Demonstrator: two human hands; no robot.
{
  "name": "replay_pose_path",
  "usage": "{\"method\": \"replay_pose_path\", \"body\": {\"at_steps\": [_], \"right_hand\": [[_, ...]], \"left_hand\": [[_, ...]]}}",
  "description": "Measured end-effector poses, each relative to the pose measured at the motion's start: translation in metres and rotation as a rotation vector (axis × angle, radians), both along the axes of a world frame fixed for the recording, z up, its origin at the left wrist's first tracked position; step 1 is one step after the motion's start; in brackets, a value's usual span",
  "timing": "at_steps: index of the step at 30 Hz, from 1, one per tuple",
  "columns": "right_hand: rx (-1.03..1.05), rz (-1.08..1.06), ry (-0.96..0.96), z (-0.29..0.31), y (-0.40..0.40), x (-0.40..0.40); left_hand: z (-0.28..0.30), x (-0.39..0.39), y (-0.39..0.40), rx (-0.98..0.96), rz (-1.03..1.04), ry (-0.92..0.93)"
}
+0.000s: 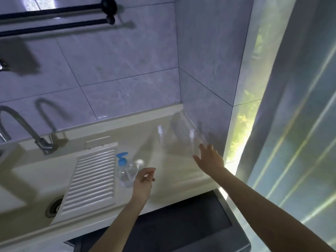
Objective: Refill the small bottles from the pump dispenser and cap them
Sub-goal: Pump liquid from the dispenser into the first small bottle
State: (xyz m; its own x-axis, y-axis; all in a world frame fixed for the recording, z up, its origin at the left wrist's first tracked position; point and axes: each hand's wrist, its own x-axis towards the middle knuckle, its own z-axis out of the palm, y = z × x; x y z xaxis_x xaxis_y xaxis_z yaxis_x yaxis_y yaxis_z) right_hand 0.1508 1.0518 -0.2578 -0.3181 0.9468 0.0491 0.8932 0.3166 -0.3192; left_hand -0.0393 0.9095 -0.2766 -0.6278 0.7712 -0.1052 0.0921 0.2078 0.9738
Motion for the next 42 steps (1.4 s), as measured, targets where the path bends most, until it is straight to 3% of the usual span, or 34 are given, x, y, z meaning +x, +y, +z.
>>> {"method": "replay_pose_path", "body": {"at_steps": [4, 8, 10, 15, 21, 25, 28, 32, 35, 37, 40, 42], "right_hand": [[-0.095, 0.020, 0.124, -0.004, -0.001, -0.003], [-0.515, 0.002, 0.809, 0.016, -0.013, -0.020], [-0.689, 0.010, 0.994, 0.023, -0.026, -0.029], [-0.844, 0.011, 0.923, 0.015, -0.062, -0.060], [-1.187, -0.045, 0.843, -0.012, -0.103, -0.090], [-1.302, -0.164, 0.938, -0.018, -0.134, -0.107], [-1.212, -0.134, 0.993, -0.023, -0.146, -0.115], [-0.802, 0.273, 0.893, -0.026, -0.148, -0.114], [-0.651, 0.620, 0.631, -0.026, -0.138, -0.106], [-0.742, 0.657, 0.631, -0.020, -0.129, -0.099], [-1.119, 0.353, 0.883, -0.007, -0.124, -0.097], [-1.256, 0.251, 0.699, 0.001, -0.124, -0.097]], "left_hand": [[0.002, 0.007, 0.002, -0.123, -0.092, -0.071], [0.016, 0.007, -0.012, -0.032, -0.032, -0.050], [0.021, 0.006, -0.026, 0.047, 0.004, -0.101], [0.015, 0.002, -0.066, 0.204, 0.048, 0.031], [-0.004, -0.006, -0.099, 0.122, 0.123, 0.258], [-0.010, -0.012, -0.109, 0.112, 0.368, 0.118], [-0.015, -0.018, -0.110, 0.049, 0.440, -0.058], [-0.020, -0.026, -0.115, -0.040, 0.438, -0.541], [-0.027, -0.033, -0.122, -0.062, 0.432, -0.663], [-0.027, -0.036, -0.126, -0.079, 0.425, -0.636], [-0.022, -0.038, -0.128, -0.082, 0.403, -0.555], [-0.019, -0.037, -0.128, -0.095, 0.382, -0.462]]}}
